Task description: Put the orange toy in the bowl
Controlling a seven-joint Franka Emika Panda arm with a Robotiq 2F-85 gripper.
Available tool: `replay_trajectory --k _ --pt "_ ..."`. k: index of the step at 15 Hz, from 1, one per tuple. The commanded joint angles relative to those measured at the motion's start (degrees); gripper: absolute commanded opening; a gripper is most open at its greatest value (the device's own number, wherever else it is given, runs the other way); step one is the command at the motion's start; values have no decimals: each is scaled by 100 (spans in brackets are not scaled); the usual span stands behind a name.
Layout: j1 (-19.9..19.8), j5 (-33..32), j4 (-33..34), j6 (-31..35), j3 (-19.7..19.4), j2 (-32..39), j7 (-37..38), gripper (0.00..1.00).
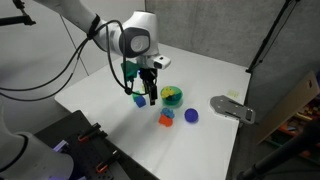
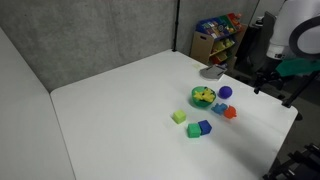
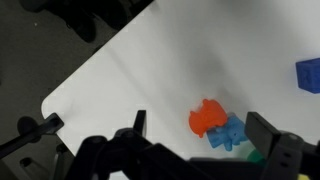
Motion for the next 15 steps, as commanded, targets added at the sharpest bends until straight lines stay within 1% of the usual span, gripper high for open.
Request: replay_trajectory --k 1,6,9,12,15 --pt "105 10 27 -12 -130 94 -4 100" --pt "120 13 109 -21 -158 204 -1 100" --pt "89 131 -1 402 -217 296 -252 100" --pt "28 288 -142 996 -322 448 -533 100" --pt "-31 743 -288 1653 -411 653 -1035 100"
